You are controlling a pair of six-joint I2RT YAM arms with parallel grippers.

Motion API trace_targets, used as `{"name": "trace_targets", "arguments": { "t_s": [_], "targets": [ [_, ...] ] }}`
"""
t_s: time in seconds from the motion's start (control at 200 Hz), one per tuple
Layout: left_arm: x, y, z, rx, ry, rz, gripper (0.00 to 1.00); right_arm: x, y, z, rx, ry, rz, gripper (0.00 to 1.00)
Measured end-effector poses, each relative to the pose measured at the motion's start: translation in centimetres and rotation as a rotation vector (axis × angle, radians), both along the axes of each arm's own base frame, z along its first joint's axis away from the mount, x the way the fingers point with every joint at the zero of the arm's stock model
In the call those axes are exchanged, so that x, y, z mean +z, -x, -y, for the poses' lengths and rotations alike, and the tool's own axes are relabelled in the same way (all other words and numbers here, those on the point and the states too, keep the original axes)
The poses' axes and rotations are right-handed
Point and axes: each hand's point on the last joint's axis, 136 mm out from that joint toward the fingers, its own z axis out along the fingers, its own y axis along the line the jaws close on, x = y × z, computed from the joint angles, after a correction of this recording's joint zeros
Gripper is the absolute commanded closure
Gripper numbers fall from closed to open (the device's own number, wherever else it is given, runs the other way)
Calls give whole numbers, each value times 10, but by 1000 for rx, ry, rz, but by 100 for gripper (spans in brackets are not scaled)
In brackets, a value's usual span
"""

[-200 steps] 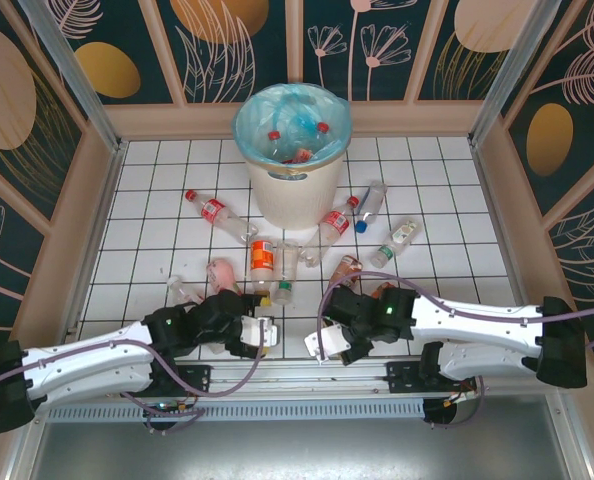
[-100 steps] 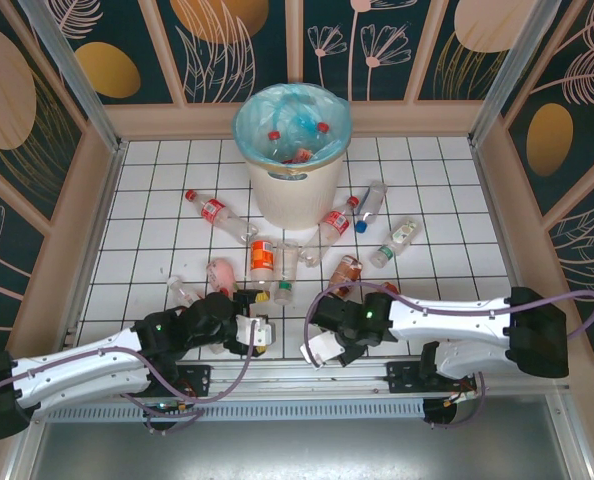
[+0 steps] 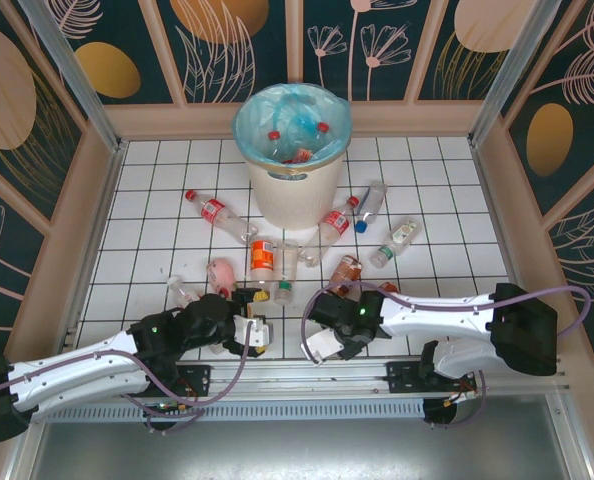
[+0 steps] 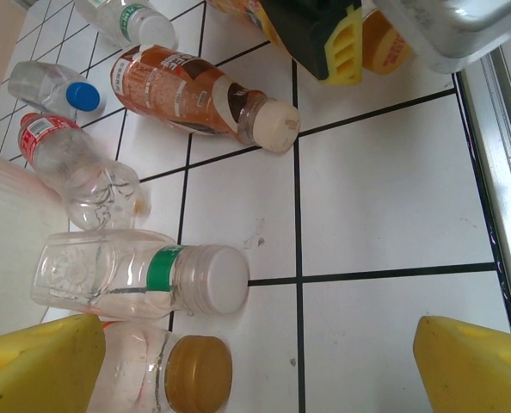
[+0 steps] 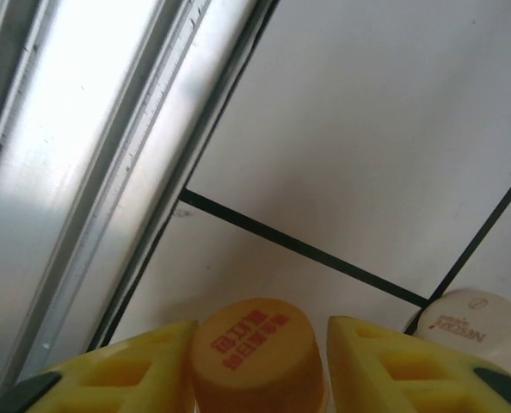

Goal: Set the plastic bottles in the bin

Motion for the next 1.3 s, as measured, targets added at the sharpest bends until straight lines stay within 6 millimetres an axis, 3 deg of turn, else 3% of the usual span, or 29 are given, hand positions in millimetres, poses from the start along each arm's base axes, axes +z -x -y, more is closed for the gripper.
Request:
{"name": "trace_targets", "arguments": {
  "t_s": [0.175,0.38,0.52,0.636,0.771,0.921,1.146,1.301],
  "targets": [
    [-1,0,0,2,-3,0,8,0,-2,0,-10,-4,-5,63],
    [-5,-1,-1,5,-18,-4,9,1,-3,0,-24,-9,-14,75],
    [-9,-1,-1,6,-32,-11,15,5,-7,-3,-50,-25,-15,81],
    [-7,-2,0,9,-24,-10,18,19,-10,-8,-87,-88,-8,82],
    [6,-3,3,11,23,13,18,51,-16,-17,-141,-229,18,83],
    [43,-10,12,20,125,68,18,96,-24,-27,-232,-413,45,86],
    [133,-36,39,92,326,174,19,176,-46,-27,-403,-697,99,92],
    [184,-65,64,201,429,204,18,224,-64,-24,-521,-835,122,97]
  ]
}}
